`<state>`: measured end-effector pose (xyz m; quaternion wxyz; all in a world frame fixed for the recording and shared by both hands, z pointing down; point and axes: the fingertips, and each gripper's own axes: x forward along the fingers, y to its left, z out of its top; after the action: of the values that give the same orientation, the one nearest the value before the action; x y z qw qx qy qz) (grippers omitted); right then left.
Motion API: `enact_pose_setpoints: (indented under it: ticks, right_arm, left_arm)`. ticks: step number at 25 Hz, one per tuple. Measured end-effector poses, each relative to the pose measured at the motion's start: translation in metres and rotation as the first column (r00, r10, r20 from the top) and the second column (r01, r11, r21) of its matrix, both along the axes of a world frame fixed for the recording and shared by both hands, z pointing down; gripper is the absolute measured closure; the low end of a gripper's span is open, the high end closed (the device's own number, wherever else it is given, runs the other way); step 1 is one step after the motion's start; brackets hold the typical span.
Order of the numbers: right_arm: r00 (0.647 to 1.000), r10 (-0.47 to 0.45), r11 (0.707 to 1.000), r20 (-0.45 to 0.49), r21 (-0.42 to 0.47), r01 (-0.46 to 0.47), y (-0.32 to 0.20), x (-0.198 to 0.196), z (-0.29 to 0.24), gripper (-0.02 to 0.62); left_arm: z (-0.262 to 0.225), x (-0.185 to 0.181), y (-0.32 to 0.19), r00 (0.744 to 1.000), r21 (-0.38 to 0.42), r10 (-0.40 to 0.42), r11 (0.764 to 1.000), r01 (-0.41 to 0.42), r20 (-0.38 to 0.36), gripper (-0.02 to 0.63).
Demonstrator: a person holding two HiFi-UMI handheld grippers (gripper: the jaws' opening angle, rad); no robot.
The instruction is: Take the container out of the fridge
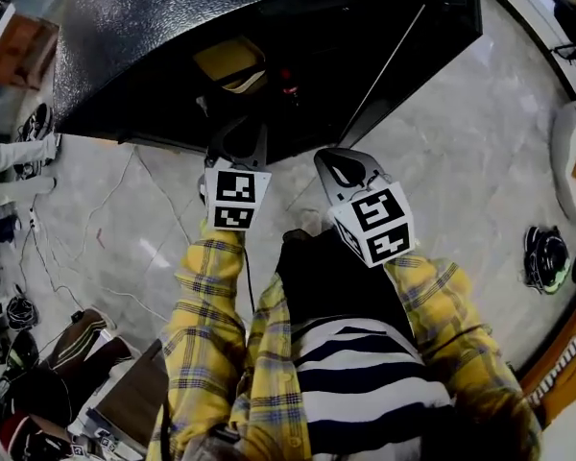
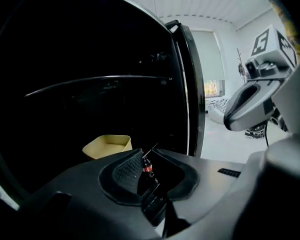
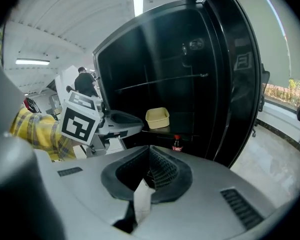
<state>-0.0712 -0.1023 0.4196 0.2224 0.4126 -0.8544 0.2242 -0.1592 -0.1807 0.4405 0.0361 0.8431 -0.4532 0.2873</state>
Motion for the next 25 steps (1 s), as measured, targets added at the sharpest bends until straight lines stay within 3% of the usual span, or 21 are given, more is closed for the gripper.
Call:
enact_pose_setpoints:
  ticks: [4,11,17,25]
  right_arm:
    - [1.0,0.023,1.0,-0.011,-0.02,-0.023,0.009,-0.003,0.009,0.568]
    - [0.998,0.057,0.997,0.001,-0.05,-0.056,0.013,-0.003,0.025,0.568]
    - [0.997,0.08,0.995,0.014,-0.067,-0.079,0.01,-0.002,0.041,0.568]
    - [0.996,0.086,0.99,0.011,-0.111,-0.085,0.019,0.001,0.062,0.568]
  left_arm:
    - [0.004,0.0,-0.017,0.994,0.01,0.039,0.999,-0.041,0.106,0.54]
    - [0.005,0.0,-0.046,0.987,0.018,0.044,0.999,-0.047,0.153,0.503]
    - [0.016,-0.002,-0.058,0.953,0.064,0.056,0.995,-0.078,0.296,0.49]
    - [0.02,0.001,-0.072,0.93,0.083,0.027,0.995,-0.061,0.366,0.471]
